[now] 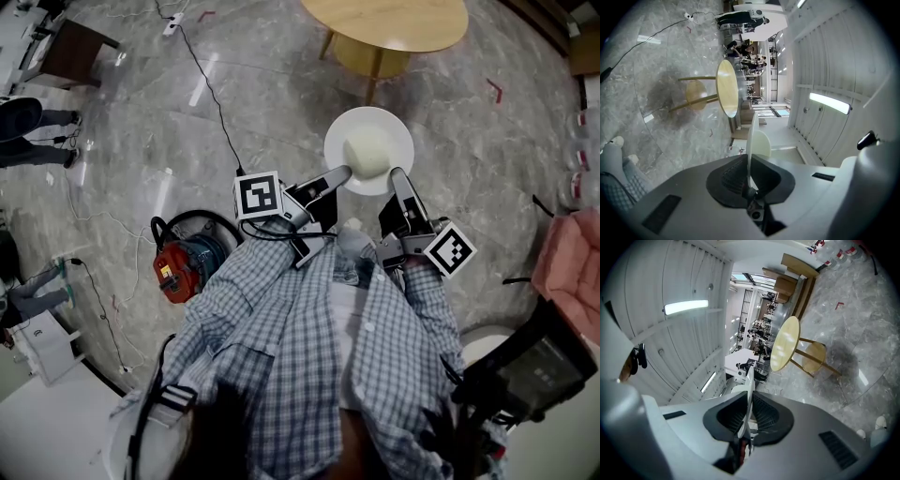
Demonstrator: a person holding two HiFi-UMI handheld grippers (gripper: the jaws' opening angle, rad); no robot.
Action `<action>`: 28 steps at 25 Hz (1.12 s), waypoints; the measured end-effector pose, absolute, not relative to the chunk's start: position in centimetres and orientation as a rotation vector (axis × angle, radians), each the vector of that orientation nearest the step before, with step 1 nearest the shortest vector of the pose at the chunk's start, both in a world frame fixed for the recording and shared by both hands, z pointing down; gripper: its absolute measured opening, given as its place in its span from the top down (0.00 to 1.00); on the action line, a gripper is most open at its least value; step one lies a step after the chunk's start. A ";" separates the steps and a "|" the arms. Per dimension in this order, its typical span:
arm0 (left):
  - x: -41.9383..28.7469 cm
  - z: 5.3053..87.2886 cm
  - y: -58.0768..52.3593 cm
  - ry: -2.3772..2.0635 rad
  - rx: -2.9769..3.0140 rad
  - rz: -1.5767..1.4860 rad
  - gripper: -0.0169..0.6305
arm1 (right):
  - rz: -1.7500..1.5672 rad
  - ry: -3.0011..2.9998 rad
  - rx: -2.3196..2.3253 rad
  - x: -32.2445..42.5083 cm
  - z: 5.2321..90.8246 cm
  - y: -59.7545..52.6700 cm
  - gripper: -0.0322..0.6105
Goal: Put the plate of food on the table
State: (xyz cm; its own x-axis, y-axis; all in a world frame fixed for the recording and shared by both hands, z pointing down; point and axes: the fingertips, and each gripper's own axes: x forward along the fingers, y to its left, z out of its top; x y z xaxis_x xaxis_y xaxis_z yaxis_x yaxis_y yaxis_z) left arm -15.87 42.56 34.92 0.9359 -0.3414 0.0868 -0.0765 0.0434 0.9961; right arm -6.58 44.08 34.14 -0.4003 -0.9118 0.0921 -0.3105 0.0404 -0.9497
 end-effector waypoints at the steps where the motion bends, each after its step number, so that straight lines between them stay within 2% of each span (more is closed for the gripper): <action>1: -15.7 35.1 42.9 -0.339 1.524 -0.209 0.94 | -1.371 1.757 -1.231 -6.4 34.2 44.4 0.89; 28: -14.4 36.1 43.4 -0.376 1.524 -0.208 0.94 | -1.389 1.775 -1.237 -4.8 34.6 44.7 0.89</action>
